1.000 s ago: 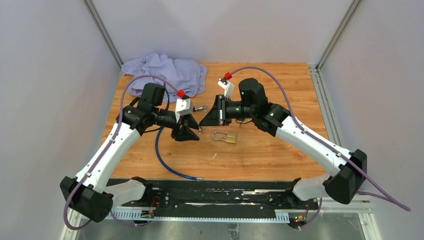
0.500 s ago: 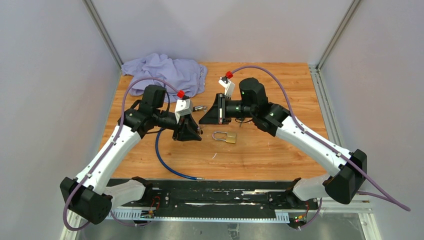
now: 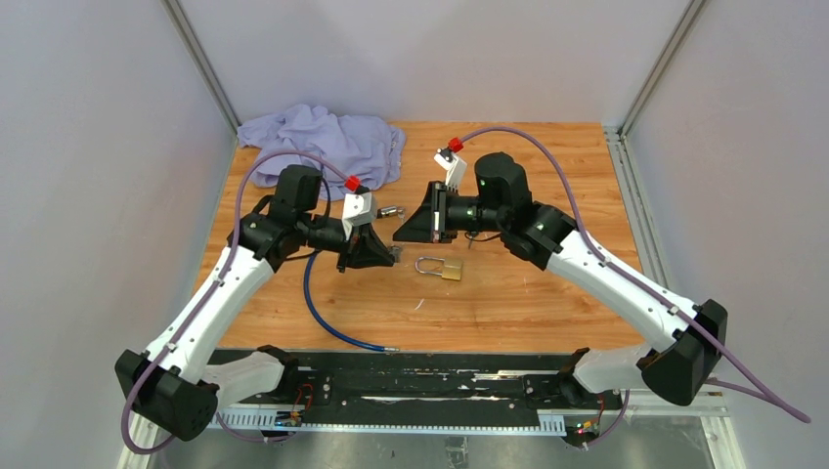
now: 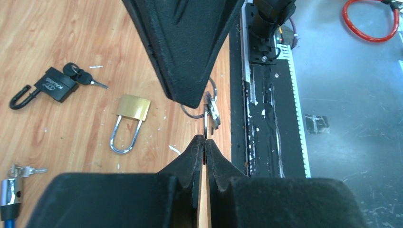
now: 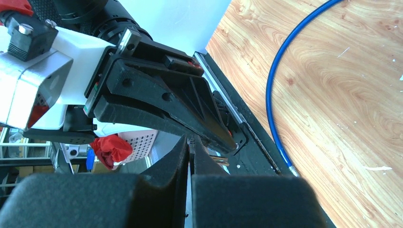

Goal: Unlock with the key

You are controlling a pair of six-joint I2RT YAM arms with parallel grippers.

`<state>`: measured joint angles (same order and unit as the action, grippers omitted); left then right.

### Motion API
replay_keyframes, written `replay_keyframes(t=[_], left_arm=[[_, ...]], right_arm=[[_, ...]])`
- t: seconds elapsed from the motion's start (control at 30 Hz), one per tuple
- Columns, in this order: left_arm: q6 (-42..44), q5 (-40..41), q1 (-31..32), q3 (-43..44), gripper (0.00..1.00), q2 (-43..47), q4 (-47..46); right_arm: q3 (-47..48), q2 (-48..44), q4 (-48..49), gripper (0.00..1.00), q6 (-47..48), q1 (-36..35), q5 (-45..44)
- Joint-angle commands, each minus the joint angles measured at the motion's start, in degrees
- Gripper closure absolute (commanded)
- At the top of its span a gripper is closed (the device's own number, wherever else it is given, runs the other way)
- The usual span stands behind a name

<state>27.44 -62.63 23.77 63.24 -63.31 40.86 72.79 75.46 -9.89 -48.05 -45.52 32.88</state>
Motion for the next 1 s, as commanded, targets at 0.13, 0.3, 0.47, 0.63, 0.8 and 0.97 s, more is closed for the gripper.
replay_keyframes(t=[0.13, 0.3, 0.47, 0.63, 0.8, 0.97], left_arm=[[3.9, 5.7, 0.4, 4.6, 1.0, 0.9, 3.6], [4.5, 8.2, 0.4, 6.0, 1.0, 0.8, 4.4], [14.3, 15.0, 0.4, 9.9, 0.99, 0.7, 10.8], [31.3, 28.2, 1.8, 13.8, 1.0, 3.6, 14.3], [56.3, 34.9, 5.6, 9.9, 1.0, 13.3, 13.0], [79.3, 31.2, 6.2, -3.1, 1.0, 26.8, -1.3]], right_arm=[[-0.1, -2.7, -2.8, 0.99, 3.6, -1.3, -1.3], [-0.1, -2.4, -2.4, 0.99, 3.7, -1.4, 0.7], [1.4, -2.3, -3.5, 0.69, 5.1, -1.3, 1.9], [2.9, -3.4, -5.1, 0.45, 6.9, 0.0, 0.1], [4.3, -2.5, -5.0, 0.37, 6.1, 1.3, 1.6], [4.7, -1.3, -2.1, 0.35, 4.2, 1.2, 4.7]])
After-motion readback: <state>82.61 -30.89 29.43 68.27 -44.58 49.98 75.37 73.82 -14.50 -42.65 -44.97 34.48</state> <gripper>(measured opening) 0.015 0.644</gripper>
